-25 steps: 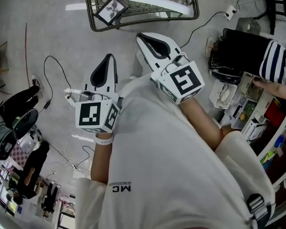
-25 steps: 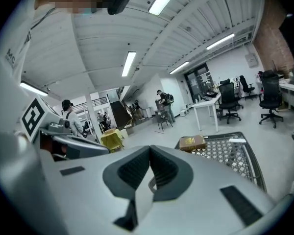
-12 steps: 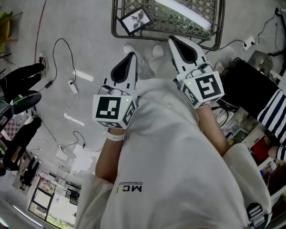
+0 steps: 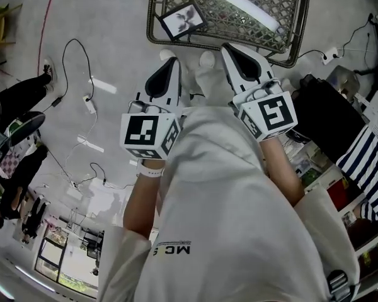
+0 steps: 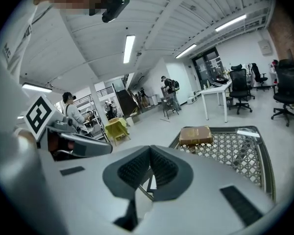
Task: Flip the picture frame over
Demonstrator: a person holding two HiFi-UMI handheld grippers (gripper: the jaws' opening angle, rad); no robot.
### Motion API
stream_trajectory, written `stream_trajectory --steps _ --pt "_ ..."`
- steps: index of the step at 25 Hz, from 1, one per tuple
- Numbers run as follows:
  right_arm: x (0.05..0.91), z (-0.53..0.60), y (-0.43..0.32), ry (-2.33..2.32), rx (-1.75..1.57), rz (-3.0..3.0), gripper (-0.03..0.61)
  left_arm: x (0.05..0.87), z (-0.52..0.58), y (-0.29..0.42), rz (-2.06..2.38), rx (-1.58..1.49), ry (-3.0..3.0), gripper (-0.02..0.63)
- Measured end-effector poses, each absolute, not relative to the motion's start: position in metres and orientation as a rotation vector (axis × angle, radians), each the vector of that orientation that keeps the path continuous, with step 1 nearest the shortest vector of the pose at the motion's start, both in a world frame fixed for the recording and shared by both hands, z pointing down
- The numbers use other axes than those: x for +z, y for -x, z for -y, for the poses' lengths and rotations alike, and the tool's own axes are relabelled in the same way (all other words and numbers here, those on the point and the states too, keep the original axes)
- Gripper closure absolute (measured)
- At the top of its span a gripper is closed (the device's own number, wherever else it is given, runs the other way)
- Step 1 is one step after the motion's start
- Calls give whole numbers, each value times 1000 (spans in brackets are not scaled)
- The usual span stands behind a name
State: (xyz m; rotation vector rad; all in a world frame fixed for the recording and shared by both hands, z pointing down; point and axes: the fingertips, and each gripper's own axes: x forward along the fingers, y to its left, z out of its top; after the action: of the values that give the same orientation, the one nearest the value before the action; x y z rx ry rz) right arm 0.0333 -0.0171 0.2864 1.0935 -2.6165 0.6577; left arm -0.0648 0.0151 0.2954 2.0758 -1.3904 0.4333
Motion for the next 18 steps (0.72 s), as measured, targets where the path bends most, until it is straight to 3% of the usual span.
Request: stream_trajectory --steps 18 --pt "353 48 8 -1053 654 2557 561 395 16 91 1381 474 -1943 589"
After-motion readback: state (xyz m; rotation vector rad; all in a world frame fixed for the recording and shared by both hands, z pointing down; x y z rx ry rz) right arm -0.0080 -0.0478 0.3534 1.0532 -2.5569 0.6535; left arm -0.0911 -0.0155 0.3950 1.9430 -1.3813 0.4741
